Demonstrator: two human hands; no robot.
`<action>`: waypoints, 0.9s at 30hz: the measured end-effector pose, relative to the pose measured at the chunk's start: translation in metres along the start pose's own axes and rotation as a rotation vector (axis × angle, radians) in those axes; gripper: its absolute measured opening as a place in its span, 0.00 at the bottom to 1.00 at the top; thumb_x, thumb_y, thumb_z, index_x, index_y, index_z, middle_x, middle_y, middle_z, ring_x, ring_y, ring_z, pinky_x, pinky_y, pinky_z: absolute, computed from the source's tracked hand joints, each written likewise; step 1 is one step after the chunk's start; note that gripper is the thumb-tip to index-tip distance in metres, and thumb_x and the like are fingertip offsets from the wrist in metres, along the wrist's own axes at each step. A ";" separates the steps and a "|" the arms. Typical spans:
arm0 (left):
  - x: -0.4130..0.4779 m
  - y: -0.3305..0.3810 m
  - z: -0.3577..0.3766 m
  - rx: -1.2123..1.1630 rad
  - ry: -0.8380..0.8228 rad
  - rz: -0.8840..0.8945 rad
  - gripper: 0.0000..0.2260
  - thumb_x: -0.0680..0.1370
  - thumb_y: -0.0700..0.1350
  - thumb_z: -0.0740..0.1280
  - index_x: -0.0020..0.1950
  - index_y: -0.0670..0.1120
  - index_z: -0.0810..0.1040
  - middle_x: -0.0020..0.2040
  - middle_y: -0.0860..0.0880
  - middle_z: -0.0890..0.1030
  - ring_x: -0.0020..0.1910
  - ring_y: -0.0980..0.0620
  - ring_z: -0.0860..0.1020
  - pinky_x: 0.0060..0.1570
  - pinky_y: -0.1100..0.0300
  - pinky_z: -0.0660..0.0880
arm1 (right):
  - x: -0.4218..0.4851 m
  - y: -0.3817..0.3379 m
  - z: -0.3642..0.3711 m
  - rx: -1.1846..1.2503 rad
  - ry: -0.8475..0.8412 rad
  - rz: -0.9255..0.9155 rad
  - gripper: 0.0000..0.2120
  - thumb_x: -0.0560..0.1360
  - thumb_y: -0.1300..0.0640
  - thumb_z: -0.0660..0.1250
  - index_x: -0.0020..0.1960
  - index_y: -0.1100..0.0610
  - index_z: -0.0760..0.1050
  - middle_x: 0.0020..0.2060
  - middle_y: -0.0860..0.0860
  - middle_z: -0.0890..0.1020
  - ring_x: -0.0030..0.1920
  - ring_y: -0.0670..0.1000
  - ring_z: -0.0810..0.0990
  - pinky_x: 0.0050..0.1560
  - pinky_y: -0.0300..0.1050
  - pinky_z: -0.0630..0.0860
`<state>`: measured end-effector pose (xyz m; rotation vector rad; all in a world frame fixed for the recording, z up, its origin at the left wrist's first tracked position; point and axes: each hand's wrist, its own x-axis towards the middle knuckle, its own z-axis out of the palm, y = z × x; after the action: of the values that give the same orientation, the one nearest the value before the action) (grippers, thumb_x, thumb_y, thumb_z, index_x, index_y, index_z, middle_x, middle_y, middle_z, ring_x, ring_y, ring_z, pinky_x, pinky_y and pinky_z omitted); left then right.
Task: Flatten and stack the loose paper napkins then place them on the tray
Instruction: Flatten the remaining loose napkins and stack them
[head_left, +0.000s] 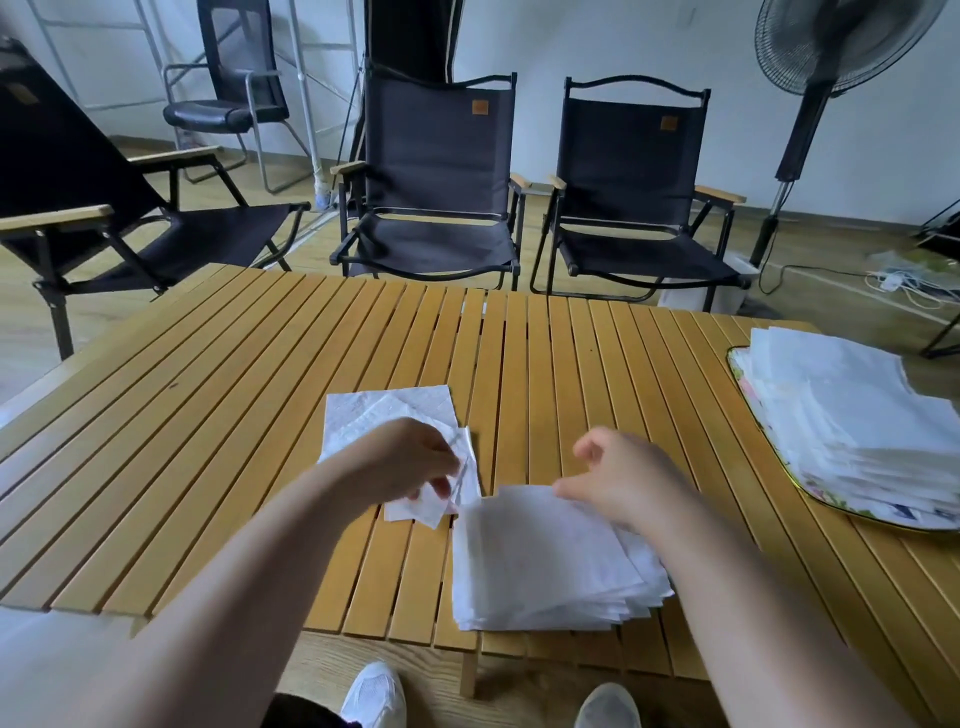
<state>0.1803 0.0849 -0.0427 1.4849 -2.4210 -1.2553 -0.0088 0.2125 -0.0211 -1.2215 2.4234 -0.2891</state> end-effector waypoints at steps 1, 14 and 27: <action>0.004 -0.011 -0.009 0.065 0.093 -0.006 0.05 0.79 0.43 0.66 0.46 0.49 0.82 0.47 0.51 0.86 0.40 0.52 0.77 0.39 0.61 0.74 | 0.001 -0.008 0.004 0.035 0.031 -0.051 0.21 0.74 0.45 0.73 0.64 0.47 0.74 0.59 0.45 0.78 0.55 0.50 0.77 0.60 0.51 0.76; -0.004 -0.071 -0.034 0.211 0.152 -0.110 0.28 0.71 0.40 0.77 0.66 0.60 0.74 0.71 0.48 0.66 0.68 0.44 0.66 0.62 0.48 0.75 | 0.007 -0.104 0.093 -0.225 0.042 -0.334 0.12 0.77 0.54 0.67 0.60 0.49 0.77 0.57 0.51 0.78 0.62 0.55 0.73 0.64 0.55 0.61; -0.005 -0.045 -0.035 0.027 0.240 0.118 0.07 0.80 0.51 0.67 0.47 0.48 0.81 0.44 0.49 0.78 0.39 0.54 0.73 0.39 0.59 0.69 | 0.014 -0.064 0.051 0.503 0.263 -0.469 0.05 0.79 0.54 0.65 0.44 0.51 0.75 0.32 0.46 0.75 0.35 0.48 0.73 0.35 0.43 0.68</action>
<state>0.2308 0.0577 -0.0468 1.3852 -2.3377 -0.9646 0.0525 0.1632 -0.0469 -1.5523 2.0281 -1.1795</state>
